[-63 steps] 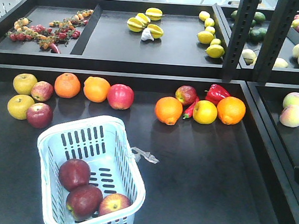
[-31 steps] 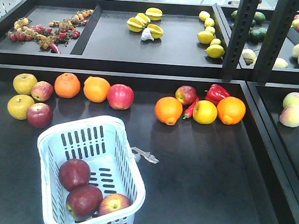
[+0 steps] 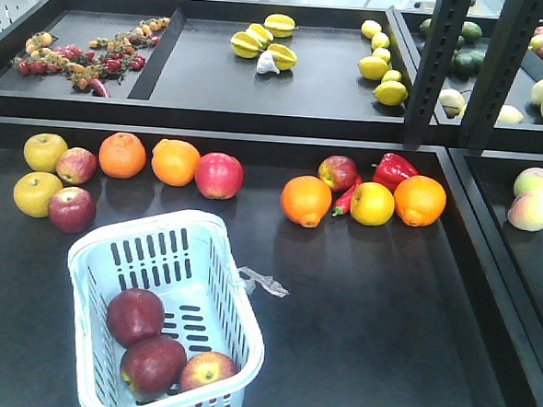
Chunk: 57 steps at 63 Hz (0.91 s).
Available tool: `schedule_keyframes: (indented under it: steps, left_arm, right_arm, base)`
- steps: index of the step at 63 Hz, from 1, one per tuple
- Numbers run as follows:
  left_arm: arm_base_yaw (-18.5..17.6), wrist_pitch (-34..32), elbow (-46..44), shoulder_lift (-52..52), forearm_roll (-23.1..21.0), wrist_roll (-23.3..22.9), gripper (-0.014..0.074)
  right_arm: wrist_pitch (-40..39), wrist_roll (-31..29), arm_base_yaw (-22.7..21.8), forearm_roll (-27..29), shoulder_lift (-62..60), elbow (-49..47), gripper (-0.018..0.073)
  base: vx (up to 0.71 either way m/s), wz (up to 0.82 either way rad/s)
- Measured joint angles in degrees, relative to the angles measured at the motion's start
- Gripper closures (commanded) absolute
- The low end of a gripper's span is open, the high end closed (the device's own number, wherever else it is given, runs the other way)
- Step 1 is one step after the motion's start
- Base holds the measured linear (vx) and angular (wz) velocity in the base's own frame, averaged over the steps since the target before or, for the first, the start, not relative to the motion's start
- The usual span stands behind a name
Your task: Pick three apples into basket with both arms
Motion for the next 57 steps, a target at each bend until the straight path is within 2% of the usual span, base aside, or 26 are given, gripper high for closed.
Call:
schedule_keyframes:
  steps: [57]
  left_arm:
    - [0.0,0.0,0.0,0.0,0.14,0.0,0.0603]
  right_arm:
    - [0.0,0.0,-0.06,0.0,0.0,0.0,0.0568]
  base:
    - [0.0,0.0]
